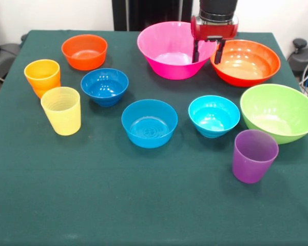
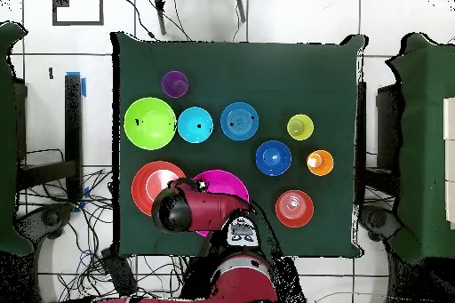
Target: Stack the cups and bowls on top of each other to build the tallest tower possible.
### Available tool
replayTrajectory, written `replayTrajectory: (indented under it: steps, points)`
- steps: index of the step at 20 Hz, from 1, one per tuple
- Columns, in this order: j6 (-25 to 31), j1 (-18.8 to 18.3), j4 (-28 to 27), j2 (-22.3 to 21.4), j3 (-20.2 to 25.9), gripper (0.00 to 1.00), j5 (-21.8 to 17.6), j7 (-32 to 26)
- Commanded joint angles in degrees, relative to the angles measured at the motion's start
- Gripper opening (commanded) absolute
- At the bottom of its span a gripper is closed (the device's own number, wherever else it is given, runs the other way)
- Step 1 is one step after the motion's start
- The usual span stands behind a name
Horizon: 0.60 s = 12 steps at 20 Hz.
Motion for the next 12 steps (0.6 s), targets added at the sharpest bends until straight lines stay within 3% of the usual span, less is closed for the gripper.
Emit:
replayTrajectory:
  steps: [1, 12]
  points:
    - [0.6, -1.4, 1.0, -0.8, 1.3, 1.00, -3.8, 6.1]
    - [3.7, -0.9, 1.8, -2.8, 1.4, 1.00, -2.5, 6.9]
